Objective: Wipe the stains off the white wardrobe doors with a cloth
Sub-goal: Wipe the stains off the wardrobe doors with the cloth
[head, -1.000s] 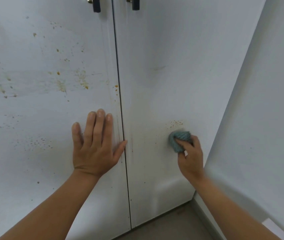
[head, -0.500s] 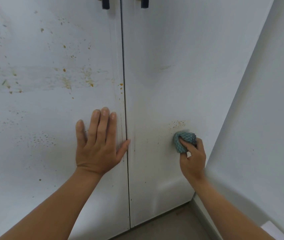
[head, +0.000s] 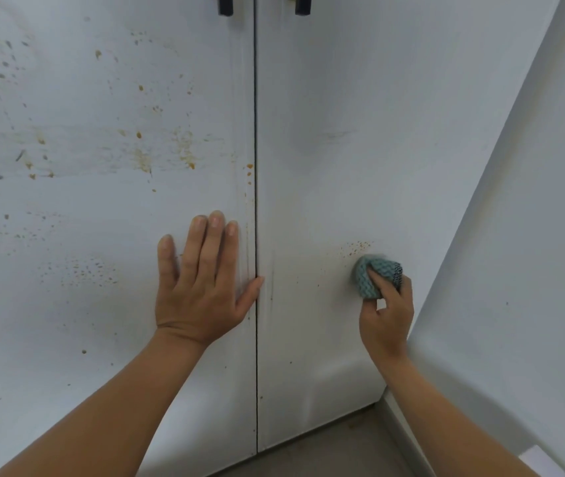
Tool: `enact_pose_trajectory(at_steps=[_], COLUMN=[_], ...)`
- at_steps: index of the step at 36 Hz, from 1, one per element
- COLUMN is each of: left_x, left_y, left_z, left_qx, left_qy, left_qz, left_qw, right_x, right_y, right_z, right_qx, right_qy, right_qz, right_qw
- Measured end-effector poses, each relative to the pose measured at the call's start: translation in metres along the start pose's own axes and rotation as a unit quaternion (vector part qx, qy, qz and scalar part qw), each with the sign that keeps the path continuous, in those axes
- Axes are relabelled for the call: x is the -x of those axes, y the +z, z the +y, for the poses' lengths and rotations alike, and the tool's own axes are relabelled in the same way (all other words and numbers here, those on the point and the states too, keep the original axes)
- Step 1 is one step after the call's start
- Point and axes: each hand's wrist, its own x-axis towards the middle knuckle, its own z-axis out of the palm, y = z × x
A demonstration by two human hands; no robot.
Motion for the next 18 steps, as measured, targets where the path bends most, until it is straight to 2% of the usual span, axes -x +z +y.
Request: enact_pose_trajectory(at_steps=[4,6,8,12,14,16,18], left_x=[0.002,0.001,0.001,0.0,0.001,0.001,0.002], left_y=[0.0,0.0,0.0,0.001,0.0,-0.001,-0.001], left_z=[0.0,0.0,0.0,0.0,0.0,0.001,0.001], left_qx=[0.002,0.006,0.007,0.005,0.006,0.009,0.014], left_qy=[-0.002,-0.001,-0.001,-0.001,-0.004,-0.004,-0.004], left_qz=[-0.001,0.0,0.002,0.005,0.004,0.005,0.006], left_qw=[1.0,1.0,1.0,1.0,1.0,1.0,1.0], right_x=[-0.033,-0.047,-0.044,-0.001,0.016,0.018,0.002], right_y=[-0.003,-0.001,0.004,0.014,0.013,0.009,0.007], right_z=[-0.005,-0.007,-0.01,-0.014,-0.01,-0.007,-0.012], right_qx=[-0.062,-0.076,-0.054,-0.013,-0.008,-0.012,-0.03], right_qy=[0.15,0.198,0.176,0.025,-0.017,-0.002,0.056], right_qz=[0.1,0.122,0.109,0.022,-0.015,-0.007,0.039], right_qw=[0.982,0.97,0.977,0.999,1.0,1.0,0.997])
